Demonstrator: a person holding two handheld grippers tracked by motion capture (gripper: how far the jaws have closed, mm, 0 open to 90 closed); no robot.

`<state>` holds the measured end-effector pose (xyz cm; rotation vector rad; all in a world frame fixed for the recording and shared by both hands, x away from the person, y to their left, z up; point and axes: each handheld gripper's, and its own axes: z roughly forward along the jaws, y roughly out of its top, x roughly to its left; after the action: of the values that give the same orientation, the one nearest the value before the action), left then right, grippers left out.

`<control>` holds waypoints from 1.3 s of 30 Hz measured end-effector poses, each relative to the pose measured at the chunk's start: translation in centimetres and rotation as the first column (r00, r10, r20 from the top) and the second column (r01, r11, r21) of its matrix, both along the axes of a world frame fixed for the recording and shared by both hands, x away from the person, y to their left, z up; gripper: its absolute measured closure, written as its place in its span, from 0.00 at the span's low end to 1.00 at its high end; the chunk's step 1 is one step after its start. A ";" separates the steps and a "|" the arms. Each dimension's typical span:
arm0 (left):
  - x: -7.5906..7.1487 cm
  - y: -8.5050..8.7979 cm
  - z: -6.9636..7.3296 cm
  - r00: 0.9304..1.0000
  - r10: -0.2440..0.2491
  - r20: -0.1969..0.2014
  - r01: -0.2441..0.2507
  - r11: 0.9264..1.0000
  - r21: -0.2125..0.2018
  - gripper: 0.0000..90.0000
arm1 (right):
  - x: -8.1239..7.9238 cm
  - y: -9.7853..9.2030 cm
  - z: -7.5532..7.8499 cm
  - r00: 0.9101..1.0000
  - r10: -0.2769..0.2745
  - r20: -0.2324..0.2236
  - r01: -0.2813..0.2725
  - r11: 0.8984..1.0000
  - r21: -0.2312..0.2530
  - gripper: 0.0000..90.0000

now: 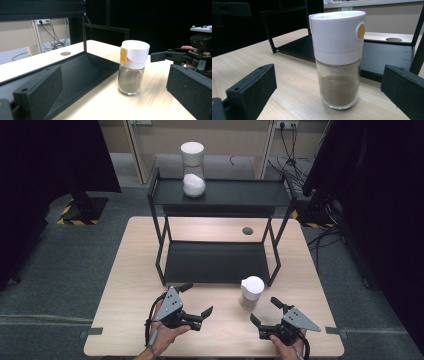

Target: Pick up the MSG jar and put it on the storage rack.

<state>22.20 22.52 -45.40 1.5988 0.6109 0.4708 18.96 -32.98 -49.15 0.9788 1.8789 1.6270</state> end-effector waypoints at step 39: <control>-0.1 1.5 -4.5 1.000 -0.003 0.000 0.003 1.000 -0.002 0.00 | 0.0 0.0 0.0 1.000 0.010 0.004 -0.010 1.000 0.002 0.01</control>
<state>22.12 24.06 -49.94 1.5974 0.6091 0.4680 18.98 -33.02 -49.13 0.9675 1.8830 1.6355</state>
